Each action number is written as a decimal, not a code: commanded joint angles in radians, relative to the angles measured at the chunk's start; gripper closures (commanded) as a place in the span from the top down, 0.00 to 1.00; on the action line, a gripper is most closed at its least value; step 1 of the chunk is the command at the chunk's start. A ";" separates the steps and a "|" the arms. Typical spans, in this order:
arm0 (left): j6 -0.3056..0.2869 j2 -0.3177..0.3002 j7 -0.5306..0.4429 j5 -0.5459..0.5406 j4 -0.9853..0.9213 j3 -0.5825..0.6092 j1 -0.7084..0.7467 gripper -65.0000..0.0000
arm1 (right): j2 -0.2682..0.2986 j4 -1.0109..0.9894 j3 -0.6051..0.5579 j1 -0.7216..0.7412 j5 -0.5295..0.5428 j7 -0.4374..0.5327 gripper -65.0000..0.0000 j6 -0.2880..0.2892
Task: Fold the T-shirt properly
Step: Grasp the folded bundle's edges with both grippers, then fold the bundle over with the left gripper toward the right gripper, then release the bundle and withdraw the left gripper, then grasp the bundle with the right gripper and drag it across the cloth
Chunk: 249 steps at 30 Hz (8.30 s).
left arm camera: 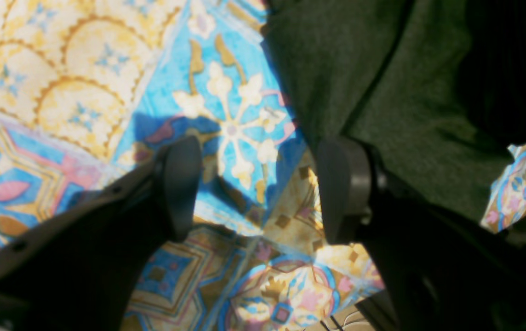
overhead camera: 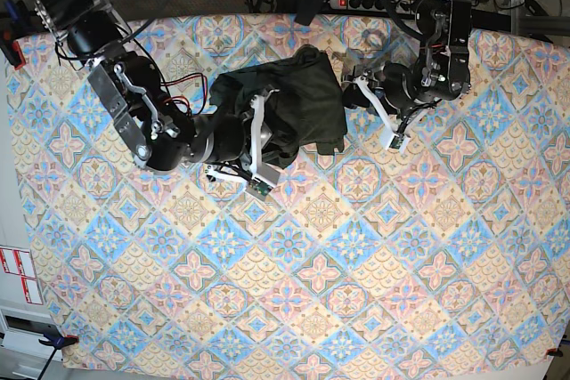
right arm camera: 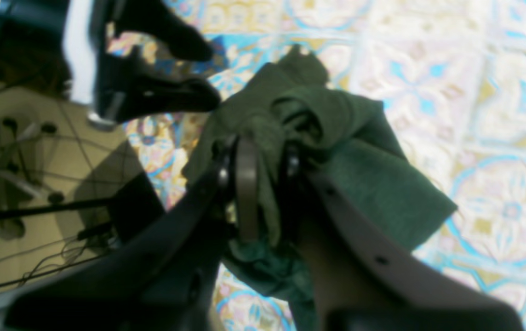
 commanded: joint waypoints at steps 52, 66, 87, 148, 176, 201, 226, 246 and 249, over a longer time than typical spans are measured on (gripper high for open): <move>-0.003 -0.032 -0.012 -0.023 0.323 -0.201 0.130 0.57 | -0.052 -0.228 -0.189 0.032 0.011 0.031 0.29 0.005; -0.003 -0.023 -0.012 -0.020 0.338 -0.216 0.131 0.57 | -0.129 -0.190 -0.215 0.044 0.011 0.024 0.29 0.005; -0.004 0.026 -0.035 -0.012 0.348 0.080 0.081 0.57 | -0.078 -0.299 0.086 0.118 0.008 0.032 0.29 0.005; -0.003 0.049 -0.060 0.143 -0.082 0.279 -0.056 0.17 | -0.182 -0.701 0.086 0.072 -0.497 0.161 0.12 0.005; -0.003 0.046 -0.109 0.388 -0.197 0.406 -0.353 0.18 | -0.004 -0.346 0.092 -0.194 -0.497 0.161 0.12 0.005; 0.105 0.011 -0.215 0.396 -0.021 0.207 -0.275 0.17 | 0.011 0.027 0.374 -0.359 -0.495 0.094 0.12 0.005; 0.102 -0.006 -0.209 -0.003 0.263 -0.279 0.119 0.17 | -0.282 -0.320 0.116 -0.094 -0.262 0.104 0.12 0.005; 0.102 -0.001 -0.209 -0.003 0.265 -0.273 0.108 0.17 | -0.299 -0.828 0.113 -0.025 -0.305 0.345 0.12 0.005; 0.102 -0.001 -0.209 -0.003 0.265 -0.273 0.108 0.17 | -0.299 -0.823 0.118 -0.025 -0.398 0.347 0.12 0.005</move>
